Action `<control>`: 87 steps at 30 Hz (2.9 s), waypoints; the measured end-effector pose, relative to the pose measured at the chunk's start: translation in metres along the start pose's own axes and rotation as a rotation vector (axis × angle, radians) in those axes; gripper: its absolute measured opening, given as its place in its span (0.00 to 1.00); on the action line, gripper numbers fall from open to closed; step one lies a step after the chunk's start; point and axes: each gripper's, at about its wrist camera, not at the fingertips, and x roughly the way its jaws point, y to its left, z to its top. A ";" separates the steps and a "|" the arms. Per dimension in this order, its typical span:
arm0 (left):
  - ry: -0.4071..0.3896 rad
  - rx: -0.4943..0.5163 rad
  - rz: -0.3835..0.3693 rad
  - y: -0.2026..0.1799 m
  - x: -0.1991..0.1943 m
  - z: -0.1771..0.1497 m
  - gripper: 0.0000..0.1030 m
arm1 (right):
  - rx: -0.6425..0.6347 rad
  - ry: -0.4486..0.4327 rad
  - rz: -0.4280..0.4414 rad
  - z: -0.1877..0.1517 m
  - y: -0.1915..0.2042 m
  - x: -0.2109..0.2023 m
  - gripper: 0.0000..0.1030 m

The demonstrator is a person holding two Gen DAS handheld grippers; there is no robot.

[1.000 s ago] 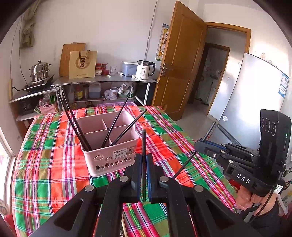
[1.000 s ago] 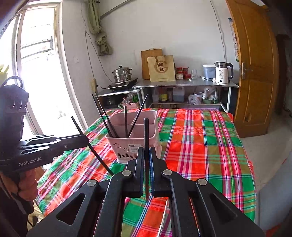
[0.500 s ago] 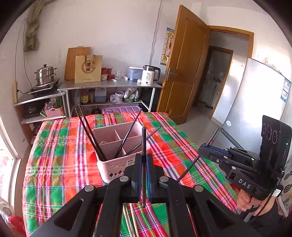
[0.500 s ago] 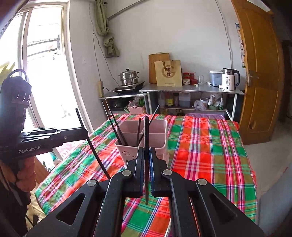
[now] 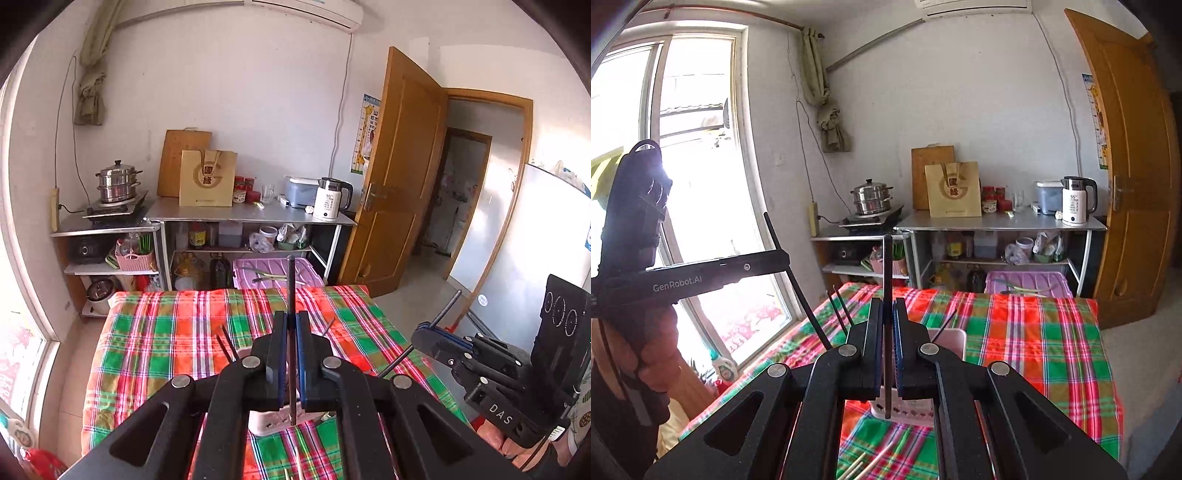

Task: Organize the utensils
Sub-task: 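Lift the right tool's black chopstick into the pink basket and open while the left tool does likewise, then lower the right tool onto a light wooden chopstick and close while the left tool grasps another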

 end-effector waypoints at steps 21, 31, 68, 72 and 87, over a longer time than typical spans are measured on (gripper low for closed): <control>0.120 -0.080 0.004 0.052 0.098 -0.034 0.04 | 0.072 0.120 -0.071 -0.021 -0.022 0.087 0.05; 0.167 -0.066 0.032 0.055 0.112 -0.059 0.05 | 0.017 0.228 -0.073 -0.044 -0.020 0.101 0.11; 0.378 -0.025 0.001 0.017 0.078 -0.258 0.32 | 0.137 0.360 -0.038 -0.170 -0.022 0.028 0.22; 0.412 -0.027 0.017 0.018 0.091 -0.265 0.32 | 0.151 0.405 -0.036 -0.186 -0.022 0.041 0.22; 0.443 0.033 0.083 0.016 0.137 -0.261 0.32 | 0.186 0.432 -0.031 -0.199 -0.029 0.051 0.22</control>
